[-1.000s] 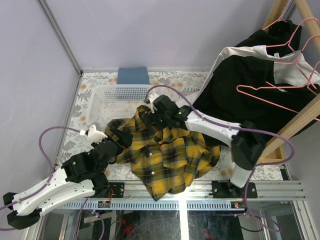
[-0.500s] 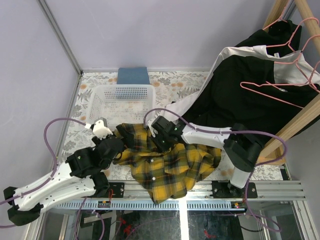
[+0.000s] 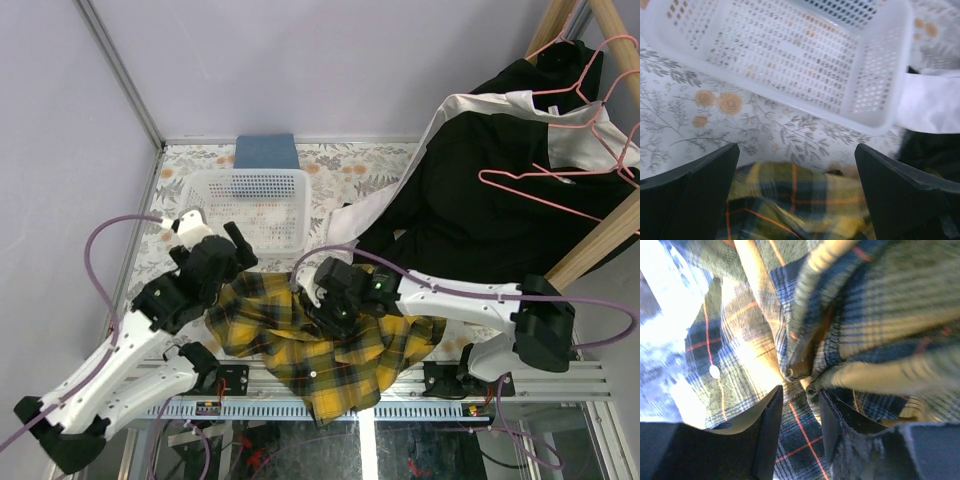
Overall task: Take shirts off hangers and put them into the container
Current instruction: Pick up the shirt from the center of the board.
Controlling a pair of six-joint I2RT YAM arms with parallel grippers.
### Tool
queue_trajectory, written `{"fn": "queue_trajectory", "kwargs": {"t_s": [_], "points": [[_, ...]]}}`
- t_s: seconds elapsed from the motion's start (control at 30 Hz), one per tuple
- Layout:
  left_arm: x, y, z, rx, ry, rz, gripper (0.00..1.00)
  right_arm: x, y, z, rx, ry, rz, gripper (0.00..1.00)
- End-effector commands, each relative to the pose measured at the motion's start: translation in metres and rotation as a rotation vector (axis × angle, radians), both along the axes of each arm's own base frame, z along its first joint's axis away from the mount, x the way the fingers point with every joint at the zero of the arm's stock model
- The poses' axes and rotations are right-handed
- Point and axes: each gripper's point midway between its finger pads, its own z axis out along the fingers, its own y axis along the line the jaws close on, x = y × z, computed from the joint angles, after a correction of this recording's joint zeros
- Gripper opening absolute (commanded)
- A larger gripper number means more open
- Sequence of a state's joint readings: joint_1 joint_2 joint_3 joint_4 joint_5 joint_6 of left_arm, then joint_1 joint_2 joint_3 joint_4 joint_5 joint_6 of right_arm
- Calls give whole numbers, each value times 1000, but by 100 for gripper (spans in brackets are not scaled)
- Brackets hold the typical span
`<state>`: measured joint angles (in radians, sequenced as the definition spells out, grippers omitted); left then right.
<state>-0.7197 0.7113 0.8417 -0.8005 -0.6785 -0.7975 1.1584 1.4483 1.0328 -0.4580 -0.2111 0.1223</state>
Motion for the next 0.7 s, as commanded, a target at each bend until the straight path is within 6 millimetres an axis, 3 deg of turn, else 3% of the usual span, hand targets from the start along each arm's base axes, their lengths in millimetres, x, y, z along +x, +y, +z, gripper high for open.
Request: {"fn": "queue_trajectory", "kwargs": {"t_s": [0.0,0.13,0.17,0.23,0.27,0.37,0.53,0.57,0.67], "points": [[22,-2,3,11,41,-71,100,-35,-30,-43,-206,68,112,45],[34,29,1,-27,93,-46,100,-28,-36,-61,-294,7,101,73],[35,33,3,-36,94,-50,100,-25,-35,-63,-296,-6,99,78],[35,37,5,-40,89,-62,100,-16,-28,-66,-286,-47,74,99],[35,37,6,-35,86,-72,100,-12,-25,-68,-281,-62,60,100],[34,38,4,-27,75,-74,100,1,-19,-83,-294,-112,32,99],[32,47,-8,-8,38,-35,100,34,-27,-122,-414,-245,-89,100],[32,49,-10,-9,30,-22,100,35,-25,-127,-409,-249,-91,95],[31,51,-5,-8,7,-11,100,43,-18,-130,-372,-286,-135,53]]}}
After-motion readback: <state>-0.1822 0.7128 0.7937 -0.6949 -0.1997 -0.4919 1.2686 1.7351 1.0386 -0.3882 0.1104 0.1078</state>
